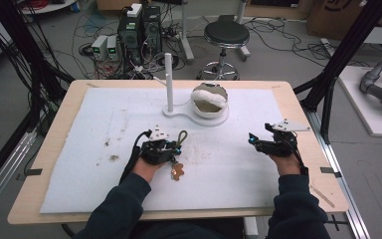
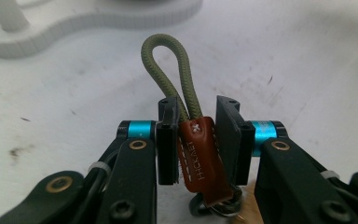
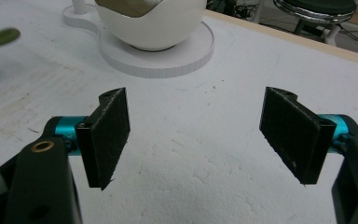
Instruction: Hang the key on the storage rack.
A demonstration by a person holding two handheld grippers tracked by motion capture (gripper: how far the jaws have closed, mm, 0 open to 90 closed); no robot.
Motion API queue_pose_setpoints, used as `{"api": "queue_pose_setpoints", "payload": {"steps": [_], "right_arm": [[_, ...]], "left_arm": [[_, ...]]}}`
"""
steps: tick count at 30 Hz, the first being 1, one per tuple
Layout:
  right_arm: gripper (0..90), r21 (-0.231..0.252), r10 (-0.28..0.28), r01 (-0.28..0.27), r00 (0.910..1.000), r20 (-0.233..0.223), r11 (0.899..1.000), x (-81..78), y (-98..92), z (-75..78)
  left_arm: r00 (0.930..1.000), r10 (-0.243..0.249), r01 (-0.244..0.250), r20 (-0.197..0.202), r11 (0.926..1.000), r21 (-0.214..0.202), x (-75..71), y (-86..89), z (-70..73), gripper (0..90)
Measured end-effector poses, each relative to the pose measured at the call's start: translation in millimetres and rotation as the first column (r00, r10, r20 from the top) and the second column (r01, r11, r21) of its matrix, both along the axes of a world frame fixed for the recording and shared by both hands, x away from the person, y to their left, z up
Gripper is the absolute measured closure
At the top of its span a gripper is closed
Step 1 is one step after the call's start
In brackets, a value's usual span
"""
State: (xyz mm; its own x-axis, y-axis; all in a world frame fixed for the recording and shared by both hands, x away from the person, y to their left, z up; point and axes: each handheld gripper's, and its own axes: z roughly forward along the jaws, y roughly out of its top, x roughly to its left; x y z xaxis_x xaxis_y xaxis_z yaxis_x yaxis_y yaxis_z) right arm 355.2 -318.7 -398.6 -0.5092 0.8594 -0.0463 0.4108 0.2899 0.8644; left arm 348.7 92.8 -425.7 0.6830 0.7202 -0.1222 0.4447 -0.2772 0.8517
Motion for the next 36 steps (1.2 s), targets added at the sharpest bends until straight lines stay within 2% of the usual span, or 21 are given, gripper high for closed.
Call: {"api": "queue_pose_setpoints", "payload": {"steps": [3,6,12,20,24,26,31,36], "right_arm": [[24.6,0.002,-0.003,0.003,1.0,0.0,1.0,-0.6,-0.4,0.5],[24.6,0.002,-0.003,0.003,1.0,0.001,1.0,-0.4,-0.5,0.5],[24.6,0.001,-0.003,0.003,1.0,0.002,1.0,-0.2,-0.2,0.3],[24.6,0.001,-0.002,0.002,1.0,0.002,1.0,0.3,0.1,0.0],[24.6,0.004,-0.003,0.003,1.0,0.0,1.0,0.3,-0.1,-0.2],[24.6,0.004,-0.002,0.002,1.0,0.0,1.0,0.2,-0.1,-0.2],[24.6,0.007,0.0,0.0,1.0,0.0,1.0,1.0,-0.5,-0.6],[24.6,0.01,-0.002,0.002,1.0,-0.002,1.0,0.9,-0.9,-0.8]], "left_arm": [[0.9993,0.028,-0.026,0.026,0.9978,-0.061,0.3,14.9,8.6,70.4],[0.9963,0.045,-0.037,0.073,0.9936,-0.107,-0.5,28.5,20.3,70.5],[0.9858,0.066,-0.041,0.154,0.9867,-0.157,4.0,50.2,49.5,70.5],[0.9702,0.076,-0.028,0.23,0.9785,-0.204,20.7,60.8,89.6,70.5],[0.9655,0.07,-0.018,0.251,0.9786,-0.205,31.3,61.9,106.0,70.5],[0.9638,0.066,-0.015,0.259,0.981,-0.194,37.9,60.6,114.0,70.5],[0.9653,0.066,-0.023,0.253,0.9853,-0.169,52.5,55.3,123.1,70.5],[0.9687,0.054,-0.024,0.242,0.9921,-0.123,62.8,43.5,126.8,70.4]]}}
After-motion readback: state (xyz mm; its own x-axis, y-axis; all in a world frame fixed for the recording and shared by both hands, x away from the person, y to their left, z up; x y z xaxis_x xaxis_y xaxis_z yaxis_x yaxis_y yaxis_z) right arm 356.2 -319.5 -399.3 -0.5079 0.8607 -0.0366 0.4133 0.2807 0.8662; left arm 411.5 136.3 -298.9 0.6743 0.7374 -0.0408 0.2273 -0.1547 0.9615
